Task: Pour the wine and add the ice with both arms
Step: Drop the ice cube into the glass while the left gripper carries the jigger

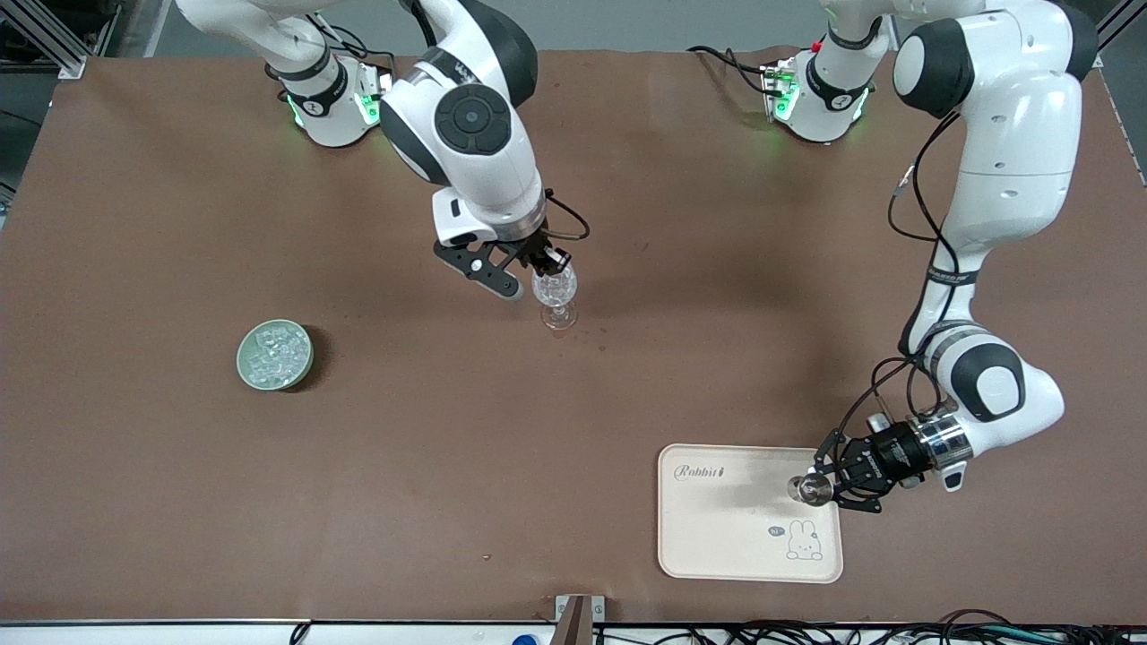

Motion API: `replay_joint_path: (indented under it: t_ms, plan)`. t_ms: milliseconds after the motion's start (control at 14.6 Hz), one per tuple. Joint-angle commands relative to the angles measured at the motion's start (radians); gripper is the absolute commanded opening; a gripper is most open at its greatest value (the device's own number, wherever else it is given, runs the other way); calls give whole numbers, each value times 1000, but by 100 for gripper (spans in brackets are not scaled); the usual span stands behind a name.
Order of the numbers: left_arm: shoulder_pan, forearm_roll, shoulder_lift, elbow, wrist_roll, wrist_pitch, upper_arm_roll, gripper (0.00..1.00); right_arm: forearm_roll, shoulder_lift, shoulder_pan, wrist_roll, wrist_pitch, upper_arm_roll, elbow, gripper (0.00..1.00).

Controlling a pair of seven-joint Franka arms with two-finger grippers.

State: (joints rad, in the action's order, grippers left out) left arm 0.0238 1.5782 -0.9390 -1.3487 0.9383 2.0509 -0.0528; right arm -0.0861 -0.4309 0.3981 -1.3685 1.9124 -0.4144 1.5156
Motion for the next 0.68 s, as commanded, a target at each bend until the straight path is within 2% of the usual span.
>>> replay_joint_path:
  t_ms: [0, 205, 479, 548, 616]
  plan:
    - [18, 81, -49, 39, -18, 41, -10, 3, -29, 9, 5, -27, 43, -3, 46, 5]
    - [31, 152, -87, 49, -21, 130, -1, 7, -30, -22, 13, -27, 76, -3, 44, 7]
    - [24, 160, -92, 25, -90, 133, 1, 9, -38, -40, 18, -26, 80, -3, 43, 8]
    - [16, 163, -92, 23, -90, 126, 1, 20, -41, -45, 21, -24, 86, -3, 43, 9]
    - [15, 178, -90, 23, -93, 124, 1, 48, -47, -46, 22, -26, 86, -3, 43, 9]
